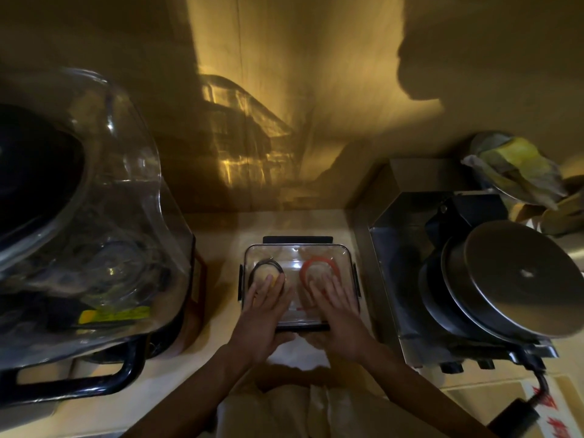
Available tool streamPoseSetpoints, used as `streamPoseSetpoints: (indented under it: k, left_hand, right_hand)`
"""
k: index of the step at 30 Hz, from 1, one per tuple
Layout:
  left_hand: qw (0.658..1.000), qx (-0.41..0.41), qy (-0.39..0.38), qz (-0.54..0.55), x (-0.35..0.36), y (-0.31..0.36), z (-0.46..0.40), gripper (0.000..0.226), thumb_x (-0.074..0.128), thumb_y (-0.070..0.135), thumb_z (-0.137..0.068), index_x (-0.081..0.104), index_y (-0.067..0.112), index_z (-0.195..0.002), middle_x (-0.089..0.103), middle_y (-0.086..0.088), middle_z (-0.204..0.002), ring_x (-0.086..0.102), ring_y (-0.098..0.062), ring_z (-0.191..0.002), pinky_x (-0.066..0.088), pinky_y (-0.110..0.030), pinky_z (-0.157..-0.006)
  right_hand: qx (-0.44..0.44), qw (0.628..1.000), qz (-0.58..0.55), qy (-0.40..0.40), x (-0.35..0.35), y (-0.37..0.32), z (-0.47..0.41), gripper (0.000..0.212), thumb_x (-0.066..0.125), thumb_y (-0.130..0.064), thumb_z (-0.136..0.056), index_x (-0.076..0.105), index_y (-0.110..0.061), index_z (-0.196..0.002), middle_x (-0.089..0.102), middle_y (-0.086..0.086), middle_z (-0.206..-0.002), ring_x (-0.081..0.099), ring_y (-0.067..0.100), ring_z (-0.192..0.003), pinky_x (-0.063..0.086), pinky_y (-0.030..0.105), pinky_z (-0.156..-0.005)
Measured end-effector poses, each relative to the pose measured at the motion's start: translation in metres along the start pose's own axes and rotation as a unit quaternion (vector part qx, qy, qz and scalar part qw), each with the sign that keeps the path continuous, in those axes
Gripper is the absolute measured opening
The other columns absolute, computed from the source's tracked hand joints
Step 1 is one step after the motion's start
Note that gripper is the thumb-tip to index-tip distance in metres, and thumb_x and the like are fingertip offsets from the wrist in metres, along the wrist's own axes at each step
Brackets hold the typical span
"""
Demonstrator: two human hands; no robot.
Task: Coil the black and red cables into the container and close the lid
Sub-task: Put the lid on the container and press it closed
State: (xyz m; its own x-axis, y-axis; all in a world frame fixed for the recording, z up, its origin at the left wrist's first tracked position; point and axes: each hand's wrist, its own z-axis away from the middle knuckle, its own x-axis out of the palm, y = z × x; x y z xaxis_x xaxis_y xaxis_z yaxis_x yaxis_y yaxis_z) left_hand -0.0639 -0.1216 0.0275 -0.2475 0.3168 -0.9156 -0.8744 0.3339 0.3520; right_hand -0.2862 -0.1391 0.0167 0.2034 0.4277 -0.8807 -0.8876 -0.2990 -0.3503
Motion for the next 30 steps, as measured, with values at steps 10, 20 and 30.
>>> streamPoseSetpoints:
  k: [10, 20, 30]
  left_hand:
    - [1.000, -0.008, 0.009, -0.004, 0.005, 0.002, -0.003, 0.091, 0.059, 0.052, -0.089, 0.001, 0.029, -0.155, -0.014, 0.000, -0.163, -0.018, -0.031, -0.150, -0.027, -0.037, -0.115]
    - [0.998, -0.031, 0.042, 0.044, 0.009, 0.000, -0.006, 0.079, 0.026, 0.071, -0.093, 0.009, 0.029, -0.158, -0.009, 0.006, -0.164, -0.016, -0.017, -0.152, -0.019, -0.037, -0.120]
    - [0.994, -0.100, 0.032, 0.037, -0.021, -0.020, -0.069, 0.073, 0.025, 0.058, -0.100, 0.002, 0.020, -0.158, -0.011, -0.003, -0.166, -0.019, -0.019, -0.150, -0.009, -0.044, -0.122]
  right_hand:
    - [0.022, 0.998, 0.051, 0.007, 0.001, -0.006, 0.003, 0.100, 0.057, -0.049, -0.091, -0.021, -0.037, -0.153, -0.034, -0.005, -0.158, -0.037, 0.016, -0.145, -0.028, 0.036, -0.113]
    - [0.013, 0.998, -0.050, 0.020, 0.001, -0.003, -0.002, 0.096, 0.039, -0.077, -0.085, -0.014, -0.038, -0.155, -0.028, -0.008, -0.163, -0.033, 0.009, -0.147, -0.024, 0.037, -0.119]
    - [0.050, 0.998, -0.014, 0.040, -0.042, 0.001, -0.070, 0.077, 0.038, -0.050, -0.100, -0.004, -0.022, -0.159, -0.012, 0.002, -0.168, -0.021, 0.017, -0.151, -0.013, 0.041, -0.122]
